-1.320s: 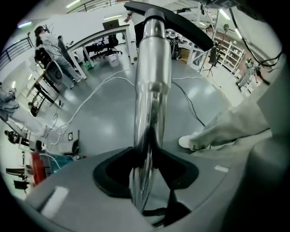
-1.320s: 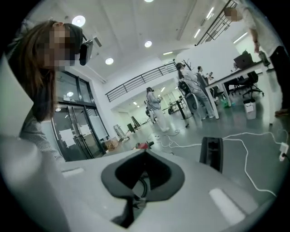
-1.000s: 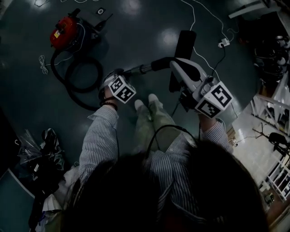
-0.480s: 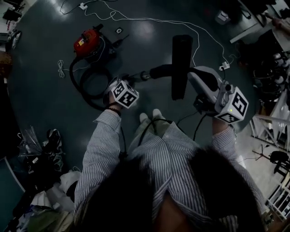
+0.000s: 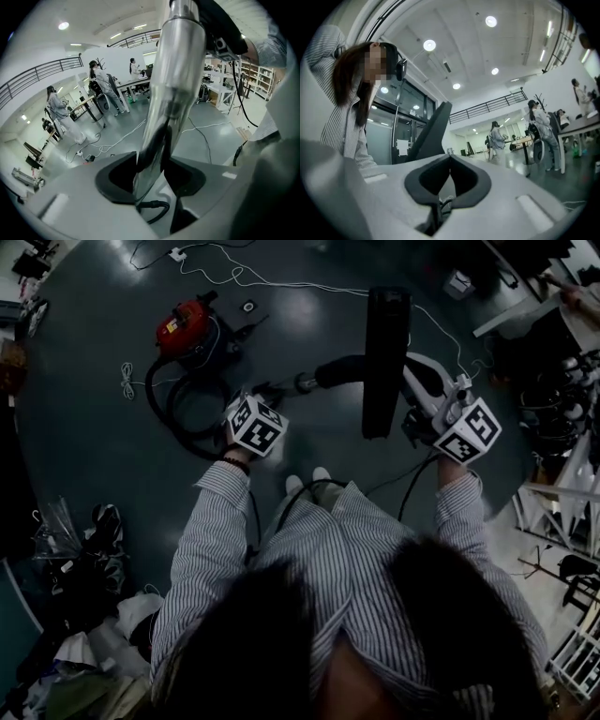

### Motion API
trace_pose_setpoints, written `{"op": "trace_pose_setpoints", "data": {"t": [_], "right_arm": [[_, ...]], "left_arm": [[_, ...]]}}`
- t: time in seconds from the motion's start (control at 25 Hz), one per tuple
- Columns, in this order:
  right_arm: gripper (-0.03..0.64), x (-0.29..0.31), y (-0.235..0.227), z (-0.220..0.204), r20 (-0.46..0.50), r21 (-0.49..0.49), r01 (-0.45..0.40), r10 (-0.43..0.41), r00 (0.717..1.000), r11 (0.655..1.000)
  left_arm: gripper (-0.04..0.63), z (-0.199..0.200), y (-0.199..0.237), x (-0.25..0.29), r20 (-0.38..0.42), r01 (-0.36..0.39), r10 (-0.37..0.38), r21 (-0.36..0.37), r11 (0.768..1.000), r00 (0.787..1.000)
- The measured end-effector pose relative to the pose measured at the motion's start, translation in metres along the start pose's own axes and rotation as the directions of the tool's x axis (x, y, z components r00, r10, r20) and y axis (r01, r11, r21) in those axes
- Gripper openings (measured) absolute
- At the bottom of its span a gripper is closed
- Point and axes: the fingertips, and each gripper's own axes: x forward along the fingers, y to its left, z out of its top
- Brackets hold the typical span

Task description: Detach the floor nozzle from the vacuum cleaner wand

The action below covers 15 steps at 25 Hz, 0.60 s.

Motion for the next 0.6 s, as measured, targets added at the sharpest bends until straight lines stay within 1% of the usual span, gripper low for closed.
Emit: {"op": "trace_pose_setpoints", "data": {"t": [0.12,0.16,0.24,0.36,0.44,0.6], "right_arm": [[0.005,0.009,-0.002,-0.026,-0.051,0.062,-0.048,0.051,0.997,0.997],[0.023,0.012,0.000,-0.031,-0.061,0.082,-0.072,0.077,0.995,0.994],[0.034,0.019,0.005,-0.034,-0.065,0.110,-0.122,0.129,0.989,0.986],[0.080,0.032,0.011,-0.026,-0.039,0.133,-0.179,0.186,0.982,0.975],[0.095,0.042,0.015,-0.018,-0.018,0.131,-0.212,0.216,0.976,0.968],[0.131,0.061,0.027,0.000,0.027,0.120,-0.288,0.287,0.957,0.950]], "left_arm": [[0.184,0.011,0.010,-0.004,0.023,-0.004,0.004,-0.022,1.000,1.000],[0.184,0.015,0.013,-0.006,0.032,-0.004,0.005,-0.027,1.000,0.999],[0.184,0.024,0.019,-0.010,0.055,-0.002,0.004,-0.038,0.999,0.999],[0.186,0.037,0.026,-0.017,0.100,0.006,-0.001,-0.057,0.998,0.995],[0.187,0.046,0.030,-0.021,0.136,0.019,-0.010,-0.061,0.998,0.991],[0.190,0.067,0.032,-0.027,0.226,0.066,-0.050,-0.065,0.996,0.973]]}}
